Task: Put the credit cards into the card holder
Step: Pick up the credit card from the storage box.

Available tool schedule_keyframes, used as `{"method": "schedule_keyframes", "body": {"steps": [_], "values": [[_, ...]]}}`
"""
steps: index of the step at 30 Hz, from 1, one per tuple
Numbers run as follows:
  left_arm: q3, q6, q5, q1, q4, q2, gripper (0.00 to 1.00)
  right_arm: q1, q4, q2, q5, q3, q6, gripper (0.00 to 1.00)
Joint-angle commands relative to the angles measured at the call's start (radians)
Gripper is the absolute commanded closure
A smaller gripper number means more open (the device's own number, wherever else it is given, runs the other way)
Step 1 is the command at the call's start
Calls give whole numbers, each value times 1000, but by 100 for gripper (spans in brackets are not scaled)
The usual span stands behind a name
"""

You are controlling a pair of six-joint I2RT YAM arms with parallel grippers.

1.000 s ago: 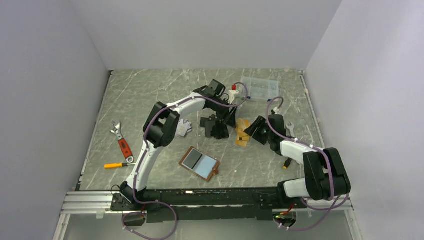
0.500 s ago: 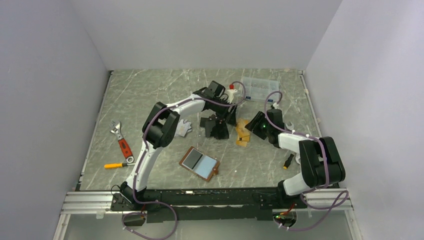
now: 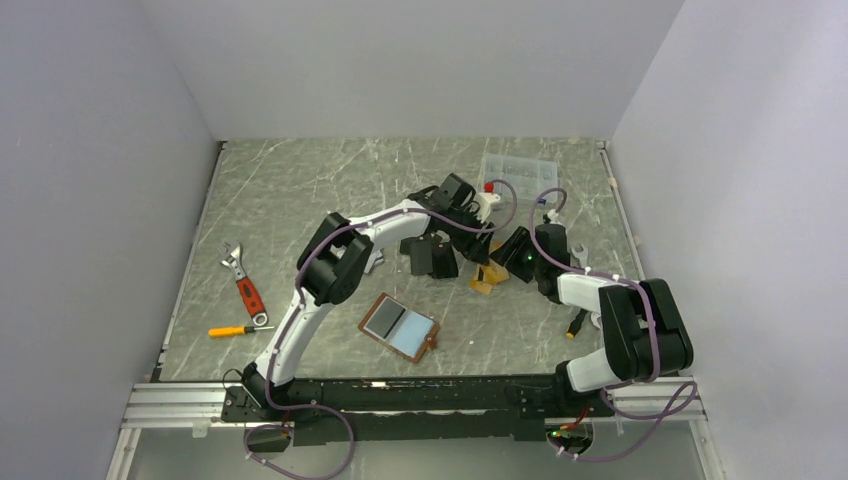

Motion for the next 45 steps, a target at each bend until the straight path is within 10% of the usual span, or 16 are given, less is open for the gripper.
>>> {"method": "schedule_keyframes", "body": {"steps": [1,18,26,45], "values": [[0,31,13,-10,-18,3,38,-4,-10,-22,21,-41,18,44],[-52,18,49,29,-18,-106,35,14,-43,-153,58,-181,84,47],[-264,-228,119,59,128,-206,31,30,-63,-99,91,-143,78,49],[-147,-438,109,56,157,-34,39,69,-91,-158,127,-164,103,61]]}}
